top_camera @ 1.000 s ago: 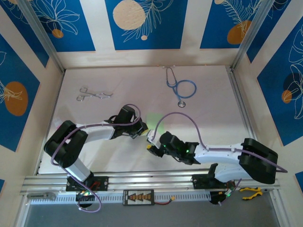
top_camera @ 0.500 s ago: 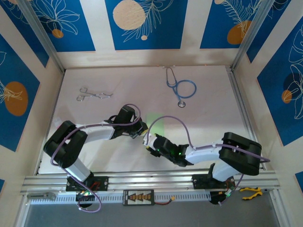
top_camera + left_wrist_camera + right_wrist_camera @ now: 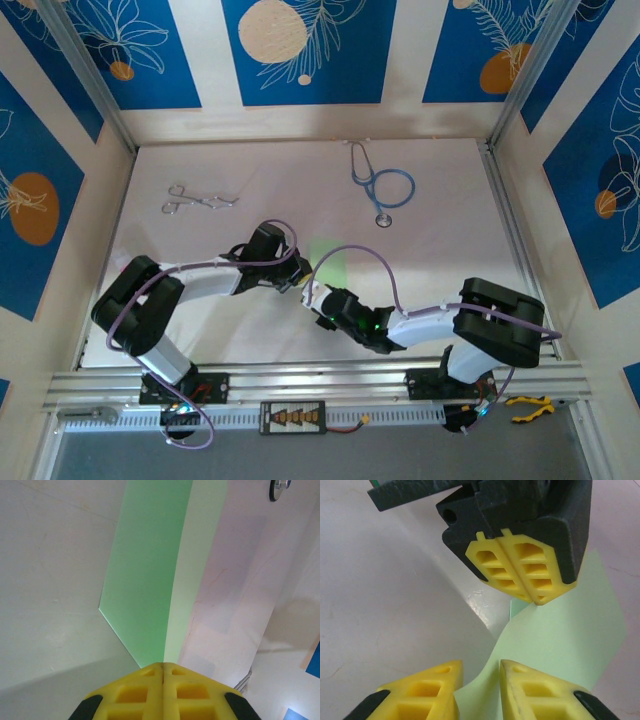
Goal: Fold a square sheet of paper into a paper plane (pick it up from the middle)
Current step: Third fold the triangle at the center of the table.
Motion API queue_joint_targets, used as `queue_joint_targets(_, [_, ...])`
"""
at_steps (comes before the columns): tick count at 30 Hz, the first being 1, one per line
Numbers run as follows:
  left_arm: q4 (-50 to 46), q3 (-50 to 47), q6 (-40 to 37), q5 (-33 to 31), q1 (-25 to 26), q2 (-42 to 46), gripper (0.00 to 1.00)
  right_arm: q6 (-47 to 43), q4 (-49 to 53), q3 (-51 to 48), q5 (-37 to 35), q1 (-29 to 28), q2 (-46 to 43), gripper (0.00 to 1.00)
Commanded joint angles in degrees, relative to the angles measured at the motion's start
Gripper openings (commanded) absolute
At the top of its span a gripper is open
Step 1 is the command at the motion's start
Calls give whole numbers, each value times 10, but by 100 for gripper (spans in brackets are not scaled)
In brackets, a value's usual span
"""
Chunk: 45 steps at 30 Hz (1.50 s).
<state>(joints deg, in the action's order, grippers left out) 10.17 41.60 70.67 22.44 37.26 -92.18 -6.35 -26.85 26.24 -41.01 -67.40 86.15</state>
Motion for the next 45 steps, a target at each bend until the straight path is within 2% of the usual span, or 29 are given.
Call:
queue_joint_targets(1, [10, -6, 8, 0, -2, 12, 0, 12, -15, -2, -17, -4, -10, 19])
queue_joint_targets(4, [8, -6, 9, 1, -2, 11, 0, 19, -15, -2, -18, -4, -12, 15])
queue_joint_targets(23, [1, -8, 9, -7, -3, 13, 0, 59, 8, -14, -17, 3, -43, 18])
queue_joint_targets(34, [-1, -6, 10, -7, -3, 14, 0, 66, 36, -9, -10, 10, -40, 16])
queue_joint_targets(38, [-1, -6, 9, -7, -3, 14, 0, 65, 33, -8, -6, 11, -45, 10])
queue_joint_targets(45, [-1, -8, 9, -6, -3, 13, 0, 74, 34, -4, 5, 18, -56, 11])
